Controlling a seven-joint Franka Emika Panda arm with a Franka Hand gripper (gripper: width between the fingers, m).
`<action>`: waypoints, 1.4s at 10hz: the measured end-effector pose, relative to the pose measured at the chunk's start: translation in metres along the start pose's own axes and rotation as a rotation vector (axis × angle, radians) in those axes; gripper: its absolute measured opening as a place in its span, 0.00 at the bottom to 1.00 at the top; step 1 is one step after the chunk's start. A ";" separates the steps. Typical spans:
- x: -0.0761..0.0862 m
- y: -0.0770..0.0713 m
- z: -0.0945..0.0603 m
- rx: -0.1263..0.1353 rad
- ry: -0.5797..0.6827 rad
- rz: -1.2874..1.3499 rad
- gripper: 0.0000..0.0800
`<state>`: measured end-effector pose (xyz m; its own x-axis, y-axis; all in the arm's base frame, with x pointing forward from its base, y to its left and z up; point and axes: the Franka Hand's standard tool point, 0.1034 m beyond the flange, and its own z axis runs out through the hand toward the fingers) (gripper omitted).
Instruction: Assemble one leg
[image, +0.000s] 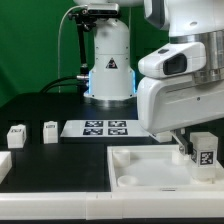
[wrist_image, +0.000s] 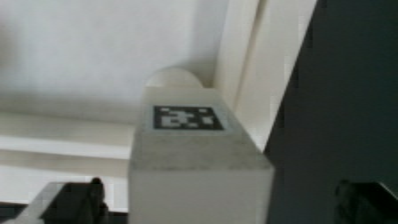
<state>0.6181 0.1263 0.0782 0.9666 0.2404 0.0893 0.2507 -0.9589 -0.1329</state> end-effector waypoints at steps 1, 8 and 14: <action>-0.001 0.002 0.001 0.000 -0.002 -0.006 0.81; -0.001 0.009 0.003 -0.004 0.005 0.028 0.37; -0.001 0.014 0.004 -0.023 0.039 0.572 0.37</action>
Offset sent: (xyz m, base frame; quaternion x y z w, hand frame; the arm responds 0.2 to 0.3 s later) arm 0.0036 -0.0033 -0.0014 -0.0039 0.0171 -0.0361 0.9992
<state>0.6208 0.1135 0.0726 0.9454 -0.3228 0.0460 -0.3130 -0.9380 -0.1492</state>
